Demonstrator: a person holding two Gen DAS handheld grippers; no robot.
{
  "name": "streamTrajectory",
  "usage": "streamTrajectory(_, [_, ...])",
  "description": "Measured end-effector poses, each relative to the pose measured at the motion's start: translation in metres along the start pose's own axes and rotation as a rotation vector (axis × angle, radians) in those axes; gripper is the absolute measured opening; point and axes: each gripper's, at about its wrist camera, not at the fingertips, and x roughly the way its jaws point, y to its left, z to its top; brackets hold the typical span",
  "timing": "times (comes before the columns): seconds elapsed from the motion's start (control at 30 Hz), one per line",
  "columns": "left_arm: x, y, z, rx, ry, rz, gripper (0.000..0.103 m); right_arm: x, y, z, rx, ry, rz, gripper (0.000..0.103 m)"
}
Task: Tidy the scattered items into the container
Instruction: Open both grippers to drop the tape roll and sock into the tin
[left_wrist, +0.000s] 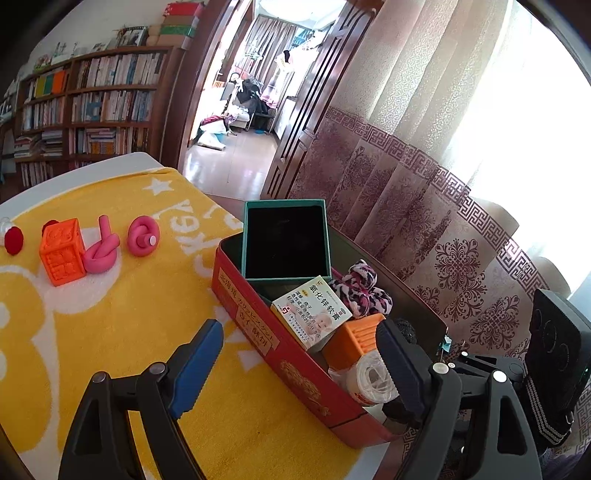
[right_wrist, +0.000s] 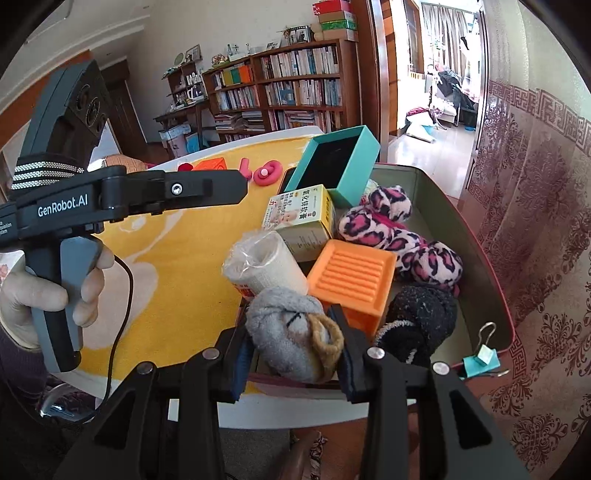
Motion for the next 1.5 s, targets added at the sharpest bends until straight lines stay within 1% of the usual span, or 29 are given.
streamTrajectory(0.07, [0.001, -0.001, -0.001, 0.001, 0.007, -0.005, 0.086, -0.011, -0.004, 0.0, 0.022, -0.041, 0.015, 0.045])
streamTrajectory(0.13, [0.002, -0.003, -0.002, 0.012, 0.012, -0.004, 0.086, -0.02, -0.008, 0.004, 0.04, -0.075, 0.024, 0.059])
streamTrajectory(0.2, [0.004, -0.005, -0.004, 0.022, 0.02, 0.002, 0.086, -0.028, -0.009, 0.008, 0.049, -0.115, 0.007, 0.063])
streamTrajectory(0.27, [0.005, -0.005, -0.007, 0.027, 0.029, 0.013, 0.086, -0.032, -0.01, 0.01, 0.057, -0.134, -0.01, 0.063])
streamTrajectory(0.33, [0.009, -0.004, -0.01, 0.029, 0.042, 0.024, 0.086, -0.032, -0.013, 0.011, 0.078, -0.144, -0.007, 0.063])
streamTrajectory(0.43, [0.015, -0.006, -0.014, 0.039, 0.06, 0.028, 0.087, -0.028, -0.012, 0.011, 0.082, -0.13, -0.053, 0.063])
streamTrajectory(0.6, [0.017, -0.007, -0.014, 0.067, 0.057, 0.052, 0.087, -0.019, -0.011, 0.008, 0.047, -0.094, -0.13, 0.063])
streamTrajectory(0.7, [0.021, -0.002, -0.016, 0.055, 0.087, 0.052, 0.087, -0.016, -0.015, 0.008, 0.066, -0.089, -0.12, 0.063])
streamTrajectory(0.8, [0.023, -0.003, -0.019, 0.052, 0.112, 0.029, 0.087, -0.026, -0.022, 0.009, 0.094, -0.12, -0.117, 0.063])
streamTrajectory(0.93, [0.022, -0.012, -0.025, 0.105, 0.139, 0.004, 0.087, -0.032, -0.027, 0.012, 0.129, -0.147, -0.123, 0.063])
streamTrajectory(1.03, [0.022, -0.017, -0.031, 0.145, 0.183, -0.023, 0.087, -0.033, -0.031, 0.013, 0.159, -0.16, -0.126, 0.063])
streamTrajectory(1.1, [0.024, -0.023, -0.035, 0.182, 0.197, -0.005, 0.087, -0.034, -0.033, 0.013, 0.178, -0.167, -0.124, 0.063])
streamTrajectory(1.17, [0.024, -0.023, -0.036, 0.175, 0.188, 0.001, 0.087, -0.034, -0.035, 0.012, 0.198, -0.174, -0.121, 0.063])
streamTrajectory(1.23, [0.024, -0.019, -0.034, 0.145, 0.168, 0.019, 0.087, -0.035, -0.035, 0.012, 0.207, -0.176, -0.115, 0.063])
streamTrajectory(1.33, [0.017, -0.011, -0.028, 0.108, 0.115, 0.073, 0.087, -0.037, -0.031, 0.011, 0.198, -0.181, -0.115, 0.063])
streamTrajectory(1.43, [0.007, -0.003, -0.02, 0.067, 0.074, 0.073, 0.087, -0.038, -0.028, 0.009, 0.183, -0.18, -0.115, 0.063])
streamTrajectory(1.5, [0.0, -0.002, -0.019, 0.066, 0.056, 0.071, 0.087, -0.04, -0.028, 0.009, 0.18, -0.18, -0.113, 0.063])
